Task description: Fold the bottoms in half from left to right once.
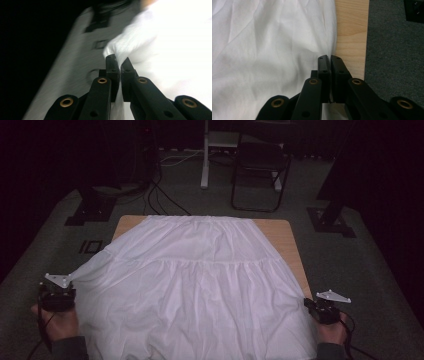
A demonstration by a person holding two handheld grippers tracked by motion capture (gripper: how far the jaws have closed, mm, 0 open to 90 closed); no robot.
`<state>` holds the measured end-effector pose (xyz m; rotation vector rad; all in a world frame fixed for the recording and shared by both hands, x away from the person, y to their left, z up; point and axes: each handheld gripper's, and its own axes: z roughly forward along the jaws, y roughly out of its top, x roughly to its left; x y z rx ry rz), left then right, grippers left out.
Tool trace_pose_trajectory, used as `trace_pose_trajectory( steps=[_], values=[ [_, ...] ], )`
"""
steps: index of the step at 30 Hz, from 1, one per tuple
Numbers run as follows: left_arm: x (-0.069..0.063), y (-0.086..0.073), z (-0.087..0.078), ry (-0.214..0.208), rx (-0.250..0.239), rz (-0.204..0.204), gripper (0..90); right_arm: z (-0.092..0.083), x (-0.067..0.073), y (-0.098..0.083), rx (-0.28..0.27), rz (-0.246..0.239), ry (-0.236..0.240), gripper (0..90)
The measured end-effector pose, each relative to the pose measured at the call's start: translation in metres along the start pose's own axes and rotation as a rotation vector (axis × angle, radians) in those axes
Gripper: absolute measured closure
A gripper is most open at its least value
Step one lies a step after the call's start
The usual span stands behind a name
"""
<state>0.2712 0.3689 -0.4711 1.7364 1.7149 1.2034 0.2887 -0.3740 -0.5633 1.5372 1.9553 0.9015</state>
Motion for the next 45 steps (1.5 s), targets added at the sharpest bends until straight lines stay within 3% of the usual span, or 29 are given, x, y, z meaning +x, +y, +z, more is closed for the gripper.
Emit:
trace_pose_trajectory(
  steps=[2, 3, 4, 5, 6, 7, 8, 11, 14, 15, 16, 19, 20, 21, 22, 23, 24, 25, 26, 27, 28, 32, 36, 38, 40, 42, 43, 45],
  values=[
    [-0.018, 0.004, -0.013, -0.064, -0.021, 0.055, 88.8, 0.000, 0.000, 0.000, -0.001, 0.002, 0.004, 85.9],
    [-0.018, 0.004, -0.013, -0.064, -0.021, 0.055, 88.8, 0.000, 0.000, 0.000, -0.001, 0.002, 0.004, 85.9],
    [-0.026, 0.006, -0.019, -0.103, -0.031, 0.081, 88.8, 0.001, 0.000, 0.000, 0.000, 0.002, 0.006, 85.7],
    [-0.037, 0.009, -0.025, -0.150, -0.043, 0.106, 88.8, 0.001, 0.000, -0.001, 0.003, 0.001, 0.007, 85.6],
    [-0.053, 0.014, -0.030, -0.235, -0.056, 0.135, 88.8, 0.003, 0.001, -0.001, 0.009, -0.006, 0.011, 85.5],
    [-0.053, 0.014, -0.030, -0.235, -0.056, 0.135, 88.8, 0.003, 0.001, -0.001, 0.009, -0.006, 0.011, 85.5],
    [-0.062, 0.016, -0.031, -0.290, -0.058, 0.154, 88.8, 0.003, 0.002, -0.001, 0.011, -0.010, 0.012, 85.6],
    [-0.091, 0.022, -0.022, -0.474, -0.049, 0.181, 88.8, 0.005, 0.005, -0.001, 0.016, -0.019, 0.019, 84.9],
    [-0.120, 0.028, -0.015, -0.614, -0.040, 0.197, 88.7, 0.007, 0.005, -0.002, 0.019, -0.019, 0.024, 83.6],
    [-0.140, 0.034, -0.014, -0.680, -0.048, 0.219, 88.7, 0.007, 0.005, -0.002, 0.018, -0.013, 0.027, 83.5],
    [-0.140, 0.034, -0.014, -0.680, -0.048, 0.219, 88.7, 0.007, 0.005, -0.002, 0.018, -0.013, 0.027, 83.5],
    [-0.170, 0.045, -0.017, -0.813, -0.063, 0.249, 88.7, 0.007, 0.003, -0.003, 0.013, -0.003, 0.035, 83.3],
    [-0.193, 0.053, -0.021, -0.870, -0.072, 0.292, 88.7, 0.007, 0.003, -0.003, 0.012, -0.003, 0.035, 83.3],
    [-0.193, 0.053, -0.021, -0.870, -0.072, 0.292, 88.7, 0.007, 0.003, -0.003, 0.012, -0.003, 0.035, 83.3],
    [-0.220, 0.062, -0.025, -0.882, -0.087, 0.382, 88.7, 0.007, 0.003, -0.003, 0.011, -0.004, 0.035, 83.3],
    [-0.234, 0.067, -0.023, -0.888, -0.087, 0.423, 88.7, 0.007, 0.003, -0.003, 0.010, -0.005, 0.035, 83.3],
    [-0.234, 0.067, -0.023, -0.888, -0.087, 0.423, 88.7, 0.007, 0.003, -0.003, 0.010, -0.005, 0.035, 83.3],
    [-0.248, 0.071, -0.019, -0.905, -0.077, 0.436, 88.7, 0.007, 0.003, -0.003, 0.010, -0.005, 0.035, 83.3],
    [-0.273, 0.080, -0.013, -0.951, -0.050, 0.432, 88.7, 0.007, 0.003, -0.003, 0.009, -0.003, 0.035, 83.3],
    [-0.273, 0.080, -0.013, -0.951, -0.050, 0.432, 88.8, 0.007, 0.003, -0.003, 0.009, -0.003, 0.035, 83.3],
    [-0.289, 0.085, -0.014, -0.995, -0.054, 0.433, 88.8, 0.007, 0.003, -0.003, 0.008, -0.003, 0.035, 83.3],
    [-0.328, 0.098, -0.038, -1.163, -0.101, 0.433, 88.8, 0.008, 0.003, -0.004, 0.002, 0.003, 0.040, 83.4],
    [-0.362, 0.105, -0.070, -1.404, -0.133, 0.417, 88.8, 0.008, 0.003, -0.003, 0.000, 0.000, 0.035, 83.4],
    [-0.377, 0.104, -0.080, -1.483, -0.140, 0.431, 88.7, 0.008, 0.004, -0.003, 0.001, 0.003, 0.032, 83.5],
    [-0.389, 0.099, -0.080, -1.501, -0.112, 0.443, 88.3, 0.008, 0.004, -0.003, 0.002, 0.005, 0.030, 83.4],
    [-0.400, 0.091, -0.070, -1.461, -0.052, 0.461, 85.5, 0.008, 0.005, -0.003, 0.007, 0.007, 0.027, 82.7],
    [-0.402, 0.087, -0.063, -1.463, -0.015, 0.456, 78.4, 0.008, 0.005, -0.002, 0.009, 0.008, 0.026, 81.4],
    [-0.401, 0.080, -0.052, -1.423, 0.036, 0.449, 62.9, 0.008, 0.007, -0.001, 0.015, 0.006, 0.022, 72.2]
  ],
)
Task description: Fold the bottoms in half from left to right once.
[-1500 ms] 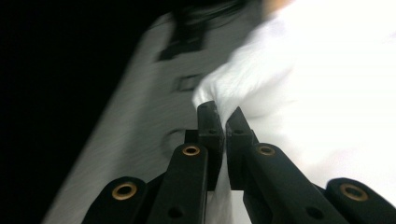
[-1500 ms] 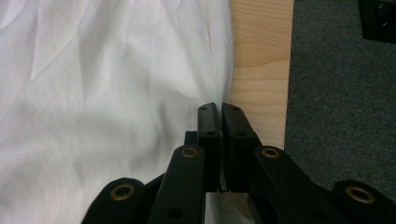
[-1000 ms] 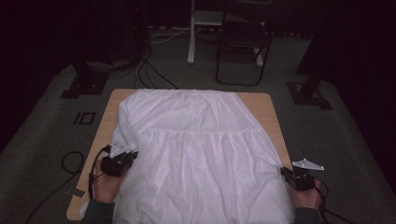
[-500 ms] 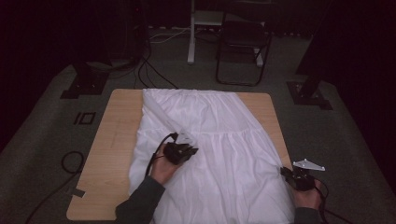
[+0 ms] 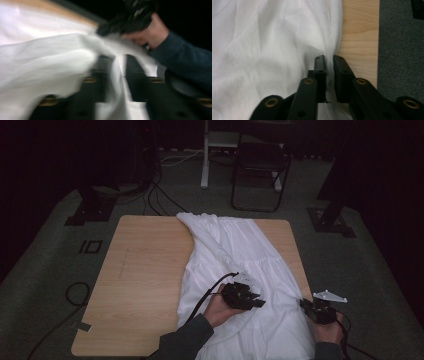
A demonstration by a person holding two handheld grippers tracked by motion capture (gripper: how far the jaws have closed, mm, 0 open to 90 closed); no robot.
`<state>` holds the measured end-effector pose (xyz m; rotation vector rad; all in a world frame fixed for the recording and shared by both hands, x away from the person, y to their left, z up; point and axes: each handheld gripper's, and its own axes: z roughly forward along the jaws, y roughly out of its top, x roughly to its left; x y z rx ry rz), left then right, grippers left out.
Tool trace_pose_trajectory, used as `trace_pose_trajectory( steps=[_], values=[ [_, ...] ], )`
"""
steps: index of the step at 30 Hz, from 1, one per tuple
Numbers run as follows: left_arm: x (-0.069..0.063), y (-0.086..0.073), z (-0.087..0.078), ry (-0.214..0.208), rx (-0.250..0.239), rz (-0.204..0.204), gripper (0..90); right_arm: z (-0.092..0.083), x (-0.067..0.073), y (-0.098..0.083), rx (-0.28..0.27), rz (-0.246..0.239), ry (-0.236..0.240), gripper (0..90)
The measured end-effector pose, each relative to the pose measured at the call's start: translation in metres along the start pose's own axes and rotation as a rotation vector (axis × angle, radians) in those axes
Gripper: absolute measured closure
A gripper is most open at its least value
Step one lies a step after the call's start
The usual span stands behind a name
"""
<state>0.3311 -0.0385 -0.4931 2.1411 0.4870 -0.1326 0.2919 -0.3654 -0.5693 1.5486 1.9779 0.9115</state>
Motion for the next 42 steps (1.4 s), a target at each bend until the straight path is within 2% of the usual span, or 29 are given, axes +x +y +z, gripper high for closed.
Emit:
trace_pose_trajectory(
  steps=[2, 4, 6, 8, 11, 13, 16, 19, 21, 25, 27, 30, 32, 34, 35, 36, 38, 40, 42],
  values=[
    [0.006, -0.007, -0.009, 0.000, -0.024, -0.031, 58.7, -0.001, 0.004, 0.003, 0.001, 0.007, -0.019, 60.3],
    [0.009, -0.010, -0.028, 0.018, -0.061, -0.039, 52.2, -0.008, 0.012, 0.009, -0.026, 0.003, -0.027, 51.5],
    [0.011, -0.014, -0.050, 0.045, -0.105, -0.051, 50.0, -0.016, 0.023, 0.016, -0.059, -0.019, -0.033, 45.0],
    [0.014, -0.021, -0.073, 0.111, -0.124, -0.039, 49.3, -0.023, 0.036, 0.023, -0.080, -0.036, -0.010, 43.9],
    [0.021, -0.039, -0.103, 0.250, -0.119, -0.032, 49.0, -0.029, 0.059, 0.033, -0.103, -0.083, 0.056, 46.5],
    [0.027, -0.055, -0.119, 0.324, -0.111, -0.048, 49.0, -0.030, 0.074, 0.040, -0.109, -0.103, 0.105, 48.4],
    [0.037, -0.082, -0.136, 0.413, -0.096, -0.090, 49.0, -0.030, 0.094, 0.049, -0.128, -0.129, 0.176, 48.5],
    [0.048, -0.107, -0.147, 0.449, -0.092, -0.164, 48.6, -0.025, 0.110, 0.058, -0.122, -0.171, 0.203, 47.5],
    [0.055, -0.120, -0.150, 0.462, -0.090, -0.210, 48.3, -0.019, 0.117, 0.062, -0.109, -0.178, 0.223, 46.7],
    [0.067, -0.138, -0.147, 0.483, -0.075, -0.266, 46.4, -0.007, 0.125, 0.066, -0.088, -0.177, 0.260, 44.4],
    [0.072, -0.143, -0.143, 0.483, -0.067, -0.289, 45.3, 0.000, 0.127, 0.066, -0.065, -0.169, 0.269, 42.7],
    [0.076, -0.144, -0.134, 0.475, -0.050, -0.301, 44.0, 0.010, 0.131, 0.064, -0.039, -0.163, 0.284, 40.1],
    [0.078, -0.144, -0.129, 0.470, -0.045, -0.317, 44.0, 0.014, 0.135, 0.062, -0.020, -0.175, 0.307, 40.3],
    [0.080, -0.144, -0.124, 0.460, -0.046, -0.341, 44.2, 0.018, 0.138, 0.060, 0.002, -0.184, 0.308, 45.9],
    [0.081, -0.144, -0.122, 0.452, -0.046, -0.353, 44.9, 0.019, 0.138, 0.060, 0.016, -0.193, 0.309, 55.1],
    [0.082, -0.144, -0.120, 0.440, -0.040, -0.353, 47.1, 0.019, 0.138, 0.059, 0.026, -0.204, 0.315, 67.2],
    [0.080, -0.143, -0.118, 0.418, -0.035, -0.334, 59.8, 0.017, 0.139, 0.059, 0.016, -0.218, 0.319, 81.8],
    [0.075, -0.140, -0.121, 0.403, -0.063, -0.301, 85.7, 0.012, 0.137, 0.060, -0.006, -0.217, 0.316, 86.2],
    [0.068, -0.133, -0.129, 0.414, -0.090, -0.268, 88.5, 0.005, 0.134, 0.063, -0.039, -0.217, 0.312, 86.8]
  ],
)
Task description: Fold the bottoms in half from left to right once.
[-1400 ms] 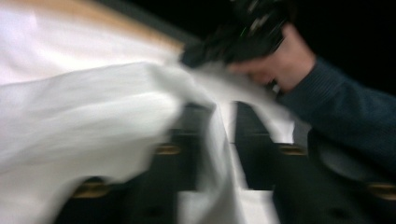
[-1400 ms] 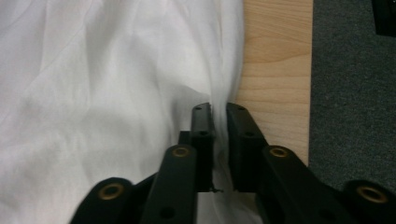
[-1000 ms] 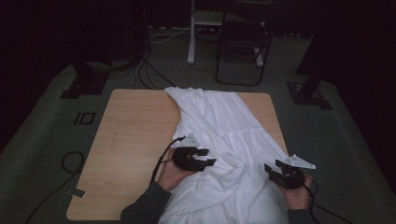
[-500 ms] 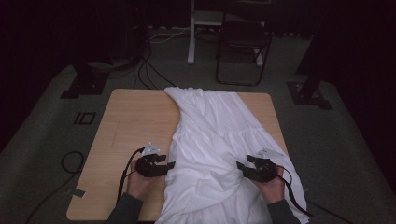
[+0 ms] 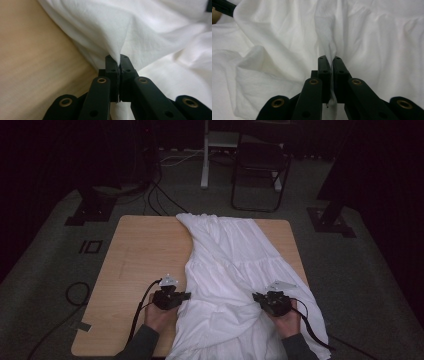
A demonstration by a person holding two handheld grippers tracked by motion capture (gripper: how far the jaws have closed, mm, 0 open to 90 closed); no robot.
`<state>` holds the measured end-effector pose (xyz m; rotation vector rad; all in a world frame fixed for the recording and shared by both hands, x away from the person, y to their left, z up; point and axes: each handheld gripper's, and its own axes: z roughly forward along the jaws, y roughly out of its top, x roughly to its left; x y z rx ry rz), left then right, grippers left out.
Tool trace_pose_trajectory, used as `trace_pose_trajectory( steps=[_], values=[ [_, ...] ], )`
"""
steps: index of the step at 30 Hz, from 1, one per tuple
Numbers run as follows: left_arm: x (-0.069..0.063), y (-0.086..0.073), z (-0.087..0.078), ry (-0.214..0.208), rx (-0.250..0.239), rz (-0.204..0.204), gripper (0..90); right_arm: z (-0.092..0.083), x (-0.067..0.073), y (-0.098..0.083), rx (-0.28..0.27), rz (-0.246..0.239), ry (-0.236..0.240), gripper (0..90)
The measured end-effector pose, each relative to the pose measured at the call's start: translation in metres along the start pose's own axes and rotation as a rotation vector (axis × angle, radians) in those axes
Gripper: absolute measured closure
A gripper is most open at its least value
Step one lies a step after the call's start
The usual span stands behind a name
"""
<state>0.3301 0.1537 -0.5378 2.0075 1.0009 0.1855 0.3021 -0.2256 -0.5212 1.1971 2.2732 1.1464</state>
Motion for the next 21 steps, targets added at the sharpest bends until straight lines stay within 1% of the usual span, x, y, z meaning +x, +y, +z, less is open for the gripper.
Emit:
trace_pose_trajectory(
  steps=[2, 3, 4, 5, 6, 7, 8, 9, 10, 11, 12, 13, 14, 16, 17, 18, 20, 21],
  values=[
    [-0.008, 0.009, -0.015, -0.002, -0.054, 0.027, 88.8, -0.006, -0.001, 0.001, -0.023, -0.006, -0.004, 86.9],
    [-0.013, 0.014, -0.024, -0.017, -0.086, 0.031, 88.9, -0.010, -0.001, 0.002, -0.033, -0.007, -0.007, 86.9],
    [-0.019, 0.020, -0.034, -0.046, -0.123, 0.039, 89.0, -0.013, -0.002, 0.003, -0.045, -0.009, -0.009, 86.9],
    [-0.027, 0.026, -0.044, -0.079, -0.165, 0.061, 89.0, -0.017, -0.002, 0.003, -0.059, -0.013, -0.012, 86.9],
    [-0.034, 0.032, -0.053, -0.113, -0.204, 0.097, 89.0, -0.021, -0.003, 0.004, -0.070, -0.015, -0.014, 86.9],
    [-0.040, 0.037, -0.058, -0.121, -0.224, 0.122, 88.9, -0.024, -0.004, 0.005, -0.082, -0.014, -0.017, 87.0],
    [-0.043, 0.041, -0.061, -0.109, -0.236, 0.133, 88.8, -0.027, -0.005, 0.005, -0.092, -0.016, -0.026, 87.0],
    [-0.045, 0.044, -0.060, -0.074, -0.234, 0.144, 88.4, -0.030, -0.007, 0.006, -0.101, -0.015, -0.034, 87.0],
    [-0.044, 0.046, -0.056, -0.041, -0.216, 0.144, 87.5, -0.033, -0.009, 0.006, -0.112, -0.011, -0.042, 87.1],
    [-0.042, 0.047, -0.051, -0.026, -0.195, 0.132, 85.8, -0.037, -0.012, 0.006, -0.126, -0.005, -0.052, 87.2],
    [-0.039, 0.047, -0.044, -0.027, -0.178, 0.115, 82.0, -0.042, -0.016, 0.007, -0.143, 0.004, -0.064, 87.4],
    [-0.038, 0.046, -0.037, -0.030, -0.164, 0.109, 79.6, -0.049, -0.022, 0.007, -0.159, 0.013, -0.083, 87.5],
    [-0.038, 0.044, -0.030, -0.029, -0.147, 0.110, 74.5, -0.057, -0.029, 0.008, -0.186, 0.028, -0.119, 87.6],
    [-0.040, 0.040, -0.015, -0.025, -0.111, 0.109, 68.6, -0.074, -0.046, 0.008, -0.245, 0.090, -0.197, 87.7],
    [-0.042, 0.038, -0.008, -0.021, -0.095, 0.109, 65.6, -0.079, -0.056, 0.007, -0.255, 0.102, -0.259, 87.7],
    [-0.043, 0.037, 0.000, -0.021, -0.074, 0.111, 60.9, -0.080, -0.066, 0.005, -0.237, 0.112, -0.307, 87.7],
    [-0.047, 0.035, 0.015, 0.002, -0.041, 0.126, 57.1, -0.074, -0.085, -0.004, -0.200, 0.153, -0.315, 87.6],
    [-0.048, 0.033, 0.023, 0.012, -0.019, 0.131, 54.6, -0.067, -0.092, -0.010, -0.159, 0.151, -0.334, 87.5]
  ],
)
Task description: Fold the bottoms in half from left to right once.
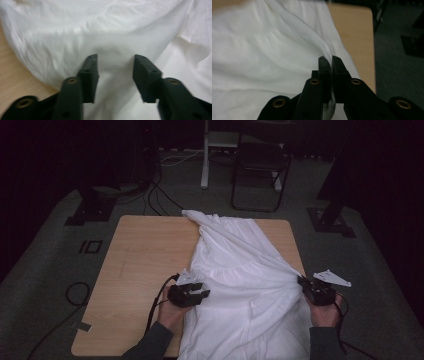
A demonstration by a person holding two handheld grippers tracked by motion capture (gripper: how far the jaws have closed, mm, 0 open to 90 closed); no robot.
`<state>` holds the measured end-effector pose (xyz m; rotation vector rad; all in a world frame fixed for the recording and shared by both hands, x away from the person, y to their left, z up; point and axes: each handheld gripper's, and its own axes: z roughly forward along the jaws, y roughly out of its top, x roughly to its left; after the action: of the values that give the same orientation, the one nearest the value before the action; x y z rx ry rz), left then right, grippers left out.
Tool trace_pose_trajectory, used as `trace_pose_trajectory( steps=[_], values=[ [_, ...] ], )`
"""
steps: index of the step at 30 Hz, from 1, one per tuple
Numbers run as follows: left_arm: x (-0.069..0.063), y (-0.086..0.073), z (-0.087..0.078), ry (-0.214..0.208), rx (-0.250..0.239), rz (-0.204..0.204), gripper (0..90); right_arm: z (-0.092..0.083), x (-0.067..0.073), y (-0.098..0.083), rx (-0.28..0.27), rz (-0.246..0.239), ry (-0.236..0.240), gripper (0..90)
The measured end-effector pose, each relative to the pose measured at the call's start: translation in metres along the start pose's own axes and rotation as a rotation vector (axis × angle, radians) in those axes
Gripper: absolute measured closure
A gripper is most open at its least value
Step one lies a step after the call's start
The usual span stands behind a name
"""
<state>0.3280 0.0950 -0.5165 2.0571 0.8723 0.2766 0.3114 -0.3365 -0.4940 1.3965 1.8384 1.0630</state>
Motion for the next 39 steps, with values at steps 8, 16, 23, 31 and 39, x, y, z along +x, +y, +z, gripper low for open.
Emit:
trace_pose_trajectory(
  steps=[8, 16, 23, 31, 39],
  values=[
    [-0.007, -0.015, 0.044, 0.098, 0.151, 0.059, 60.4, 0.052, -0.014, -0.046, 0.175, -0.006, -0.021, 86.3],
    [0.022, -0.007, 0.045, 0.200, 0.155, 0.070, 84.4, 0.064, -0.002, -0.045, 0.219, -0.028, 0.003, 85.7],
    [0.078, 0.007, 0.044, 0.339, 0.177, 0.019, 84.4, 0.091, 0.022, -0.027, 0.219, -0.072, 0.067, 85.4],
    [0.111, 0.021, 0.050, 0.368, 0.176, -0.060, 78.3, 0.126, 0.035, -0.001, 0.246, -0.083, 0.049, 78.4],
    [0.093, 0.011, 0.012, 0.296, 0.064, -0.073, 56.7, 0.108, 0.057, 0.018, 0.156, -0.098, 0.100, 49.6]
  ],
)
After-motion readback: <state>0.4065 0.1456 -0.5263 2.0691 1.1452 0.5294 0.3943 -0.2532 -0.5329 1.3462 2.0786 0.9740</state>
